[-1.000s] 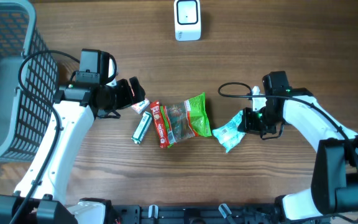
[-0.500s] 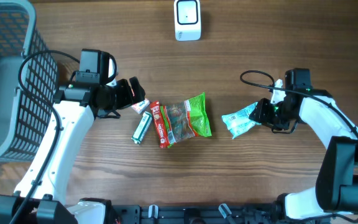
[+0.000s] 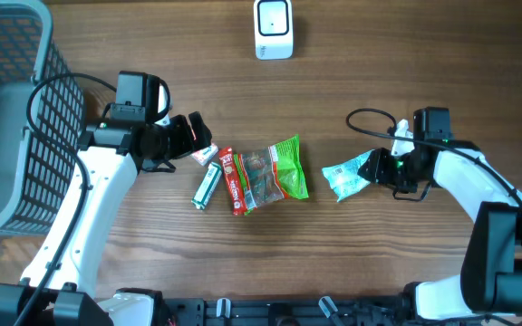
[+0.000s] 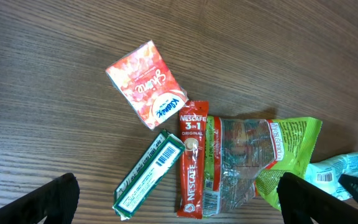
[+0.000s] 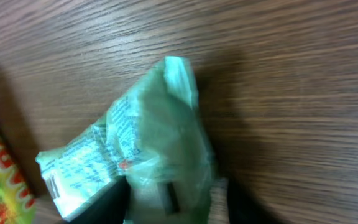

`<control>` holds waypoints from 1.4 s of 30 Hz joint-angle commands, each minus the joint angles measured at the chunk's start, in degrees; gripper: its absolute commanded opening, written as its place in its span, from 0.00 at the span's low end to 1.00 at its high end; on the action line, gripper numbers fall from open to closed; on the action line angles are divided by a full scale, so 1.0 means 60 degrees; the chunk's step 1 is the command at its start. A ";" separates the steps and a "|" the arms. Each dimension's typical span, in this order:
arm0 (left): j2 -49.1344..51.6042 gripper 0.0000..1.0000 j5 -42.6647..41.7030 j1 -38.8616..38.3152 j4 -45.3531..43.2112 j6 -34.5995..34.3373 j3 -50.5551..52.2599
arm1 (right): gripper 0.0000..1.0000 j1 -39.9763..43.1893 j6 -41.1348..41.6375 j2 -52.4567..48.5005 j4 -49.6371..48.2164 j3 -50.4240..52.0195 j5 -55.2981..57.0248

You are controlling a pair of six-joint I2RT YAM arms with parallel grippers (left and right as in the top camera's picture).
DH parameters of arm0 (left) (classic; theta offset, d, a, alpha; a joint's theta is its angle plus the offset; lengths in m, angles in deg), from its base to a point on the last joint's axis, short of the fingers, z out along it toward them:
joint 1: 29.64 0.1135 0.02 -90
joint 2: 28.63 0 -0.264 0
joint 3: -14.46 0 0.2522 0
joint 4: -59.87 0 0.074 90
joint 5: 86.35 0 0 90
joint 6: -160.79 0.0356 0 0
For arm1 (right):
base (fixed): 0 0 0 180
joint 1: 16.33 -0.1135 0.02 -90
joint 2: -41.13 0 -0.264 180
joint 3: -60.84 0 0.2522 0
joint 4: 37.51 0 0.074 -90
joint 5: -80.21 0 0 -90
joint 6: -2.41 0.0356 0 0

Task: Scan the item barcode
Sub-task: 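Lift the mint bag with the right gripper and reposition it rightward, then raise the mint bag with the right gripper to the white scanner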

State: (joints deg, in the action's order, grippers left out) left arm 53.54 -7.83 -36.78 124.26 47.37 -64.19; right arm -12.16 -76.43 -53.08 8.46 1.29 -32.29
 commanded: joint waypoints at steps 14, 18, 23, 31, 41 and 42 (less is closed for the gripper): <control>0.0022 1.00 -0.0080 -0.0018 0.0004 0.0109 -0.0062 | 0.04 -0.0131 -0.1887 0.2044 0.2728 -0.3770 -0.0040; 0.0022 1.00 -0.0080 -0.0018 0.0004 0.0109 -0.0062 | 0.04 -0.0426 -0.2065 0.2244 0.3286 -0.5362 0.0907; 0.0022 1.00 -0.0080 -0.0018 0.0004 0.0109 -0.0062 | 0.04 -0.1402 -0.2725 0.2135 0.3253 -0.6936 0.3126; 0.0022 1.00 -0.0080 -0.0018 0.0004 0.0109 -0.0062 | 0.04 -0.3810 -0.4907 0.0335 0.2776 -1.0342 0.7133; 0.0022 1.00 -0.0080 -0.0018 0.0004 0.0109 -0.0062 | 0.04 -0.6364 -0.9624 -0.2983 -0.2929 -1.0735 1.2014; 0.0022 1.00 -0.0080 -0.0018 0.0004 0.0109 -0.0062 | 0.04 -0.6455 -0.9912 -0.3424 -0.3541 -1.0735 1.2083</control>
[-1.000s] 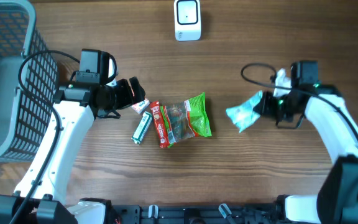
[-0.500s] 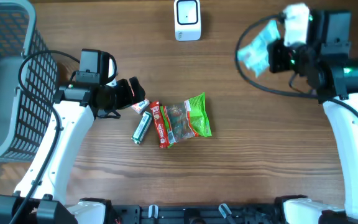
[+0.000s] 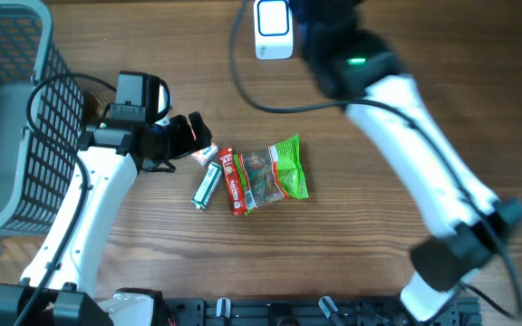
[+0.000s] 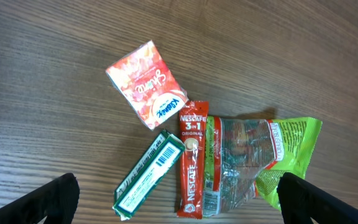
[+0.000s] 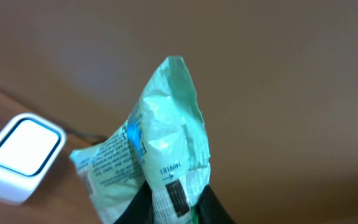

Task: Scan the item barcode
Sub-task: 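Raise the mint bag with the right gripper to the white scanner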

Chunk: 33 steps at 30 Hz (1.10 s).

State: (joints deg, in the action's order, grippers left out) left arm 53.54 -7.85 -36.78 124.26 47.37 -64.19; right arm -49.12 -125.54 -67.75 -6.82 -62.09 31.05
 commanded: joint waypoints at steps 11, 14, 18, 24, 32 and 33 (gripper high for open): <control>0.0022 1.00 -0.0076 -0.0018 0.0004 0.0109 -0.0062 | 0.05 -0.0328 -0.5515 -0.5005 -0.8444 -0.0171 0.2215; 0.0022 1.00 -0.0076 -0.0018 0.0004 0.0109 -0.0062 | 0.04 -0.0295 -0.6637 -0.5716 -1.0160 -0.0171 0.2157; 0.0022 1.00 -0.0076 -0.0018 0.0004 0.0109 -0.0062 | 0.04 -0.0270 -0.5770 -0.6255 -0.9974 -0.0168 0.2116; 0.0022 1.00 -0.0076 -0.0018 0.0004 0.0109 -0.0062 | 0.04 -0.0273 -0.3810 -0.6634 -0.8368 -0.0168 0.2000; 0.0022 1.00 -0.0076 -0.0018 0.0004 0.0109 -0.0062 | 0.04 -0.0310 -0.3614 -0.6630 -0.6171 -0.0168 0.1829; 0.0022 1.00 -0.0073 -0.0018 0.0004 0.0109 -0.0062 | 0.04 -0.0317 -0.3636 -0.6623 -0.6178 -0.0168 0.1931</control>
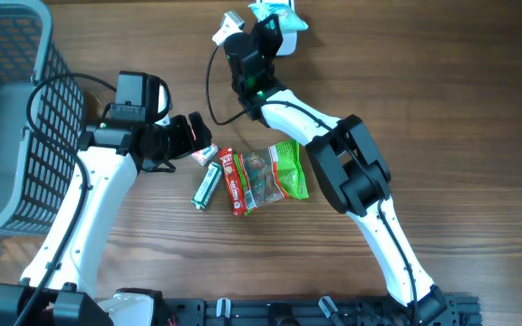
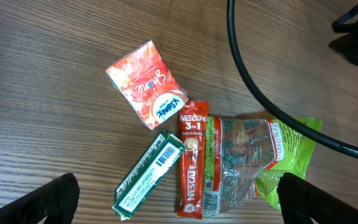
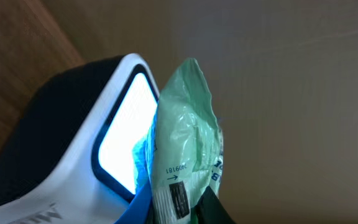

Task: Scan the item barcode
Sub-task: 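Raise the mint bag with the right gripper to the white scanner, then drop the mint bag at the right side of the table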

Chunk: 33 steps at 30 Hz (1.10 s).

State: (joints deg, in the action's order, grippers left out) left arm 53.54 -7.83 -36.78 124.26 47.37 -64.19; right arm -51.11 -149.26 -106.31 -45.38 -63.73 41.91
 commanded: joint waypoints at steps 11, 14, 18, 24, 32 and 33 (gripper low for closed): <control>0.0022 1.00 -0.0080 -0.0018 0.0004 0.0109 -0.0062 | 0.04 0.0018 0.1162 0.1767 0.0510 0.0102 0.0306; 0.0022 1.00 -0.0080 -0.0018 0.0004 0.0109 -0.0062 | 0.04 0.0036 0.1851 0.2616 0.1308 0.0102 0.0474; 0.0022 1.00 -0.0080 -0.0018 0.0004 0.0109 -0.0062 | 0.04 0.0208 0.4000 0.4178 0.4543 0.0102 0.0565; 0.0022 1.00 -0.0080 -0.0018 0.0004 0.0109 -0.0062 | 0.04 0.1257 0.9052 0.5676 1.2050 0.0102 -0.0729; 0.0022 1.00 -0.0080 -0.0018 0.0004 0.0109 -0.0062 | 0.04 0.4408 1.0324 0.5501 1.5599 0.1563 -0.6914; 0.0022 1.00 -0.0080 -0.0018 0.0004 0.0109 -0.0062 | 0.04 0.4754 1.0327 0.5501 1.5482 0.1982 -0.6907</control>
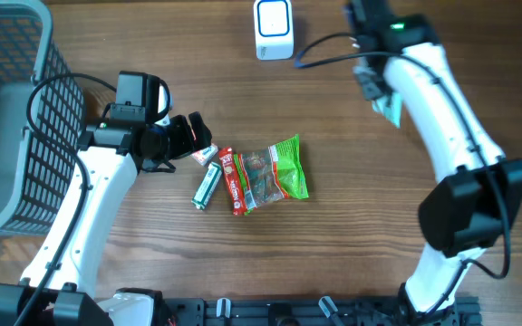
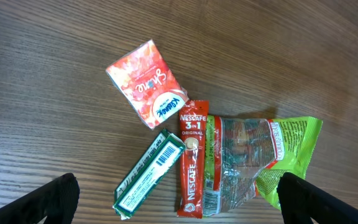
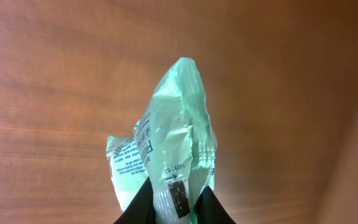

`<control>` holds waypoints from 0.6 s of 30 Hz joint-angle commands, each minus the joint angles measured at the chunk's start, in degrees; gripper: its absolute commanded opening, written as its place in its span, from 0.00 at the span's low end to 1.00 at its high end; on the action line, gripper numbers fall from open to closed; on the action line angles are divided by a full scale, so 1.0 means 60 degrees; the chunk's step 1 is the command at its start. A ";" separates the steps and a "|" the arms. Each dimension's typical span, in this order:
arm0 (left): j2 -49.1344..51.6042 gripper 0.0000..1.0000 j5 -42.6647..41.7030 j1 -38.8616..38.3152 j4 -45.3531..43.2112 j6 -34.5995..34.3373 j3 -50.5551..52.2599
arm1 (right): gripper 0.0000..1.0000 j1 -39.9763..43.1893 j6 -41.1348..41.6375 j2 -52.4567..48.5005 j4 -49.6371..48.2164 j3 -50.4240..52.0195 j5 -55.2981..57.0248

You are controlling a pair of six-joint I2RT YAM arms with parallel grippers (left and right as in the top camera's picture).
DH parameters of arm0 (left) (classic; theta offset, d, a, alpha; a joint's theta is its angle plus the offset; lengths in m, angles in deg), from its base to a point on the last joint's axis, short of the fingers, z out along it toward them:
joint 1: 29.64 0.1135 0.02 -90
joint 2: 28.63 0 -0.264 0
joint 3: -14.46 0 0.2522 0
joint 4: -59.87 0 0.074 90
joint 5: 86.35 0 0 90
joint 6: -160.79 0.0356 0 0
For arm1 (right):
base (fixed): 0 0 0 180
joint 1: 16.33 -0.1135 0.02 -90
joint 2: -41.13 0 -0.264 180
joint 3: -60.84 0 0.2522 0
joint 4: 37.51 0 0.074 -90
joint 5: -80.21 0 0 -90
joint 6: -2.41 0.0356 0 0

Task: Scan the item barcode
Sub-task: 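Drop the mint bag at the right side of the table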

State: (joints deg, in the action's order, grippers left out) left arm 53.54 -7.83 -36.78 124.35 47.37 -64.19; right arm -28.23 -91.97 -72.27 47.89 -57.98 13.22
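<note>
A mint-green packet (image 1: 390, 110) hangs over the table to the right of the scanner, with my right gripper (image 1: 379, 94) shut on its lower edge. In the right wrist view the packet (image 3: 166, 143) stands up from the gripper (image 3: 174, 210), its printed side and a dark patch toward the camera. The white scanner (image 1: 272, 28) with a dark-rimmed window sits at the far edge. My left gripper (image 2: 179, 202) is open above a red tissue pack (image 2: 145, 84), a green-white stick box (image 2: 149, 174), a red Nescafe sachet (image 2: 192, 158) and a green snack bag (image 2: 263, 165).
A grey mesh basket (image 1: 7, 118) takes up the left side of the table. The left arm (image 1: 98, 199) runs from the front edge toward the pile of items. The right arm (image 1: 447, 136) arches across the right half.
My right gripper, still shut on the mint-green packet, has moved from the scanner's window to the right and nearer, now over bare table. The left arm and the pile are unchanged.
My right gripper was shut on the mint-green packet lying on the table right of the pile. Then it held the packet up near the scanner, then right against the scanner's lit window. Now it holds the packet away to the scanner's right.
</note>
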 commanded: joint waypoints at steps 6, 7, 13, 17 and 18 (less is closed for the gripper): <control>0.0022 1.00 -0.0080 -0.0018 -0.0011 0.0109 -0.0062 | 0.05 0.2845 0.1082 -0.0175 -0.1362 0.3370 -0.2091; 0.0022 1.00 -0.0080 -0.0018 -0.0011 0.0109 -0.0062 | 0.05 0.3067 0.1297 -0.0171 -0.1555 0.3592 -0.2091; 0.0022 1.00 -0.0080 -0.0018 -0.0011 0.0109 -0.0062 | 0.83 0.3789 0.1654 -0.0135 -0.2058 0.3901 -0.2127; 0.0022 1.00 -0.0080 -0.0018 -0.0011 0.0109 -0.0062 | 0.91 0.3555 0.1818 0.0160 -0.1177 0.2962 -0.2455; 0.0022 1.00 -0.0080 -0.0018 -0.0011 0.0109 -0.0062 | 0.94 0.3377 0.1789 0.0382 -0.0973 0.2674 -0.2907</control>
State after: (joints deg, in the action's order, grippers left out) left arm 53.54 -7.83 -36.78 124.40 47.37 -64.19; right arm -5.67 -82.64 -72.65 40.19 -36.78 0.91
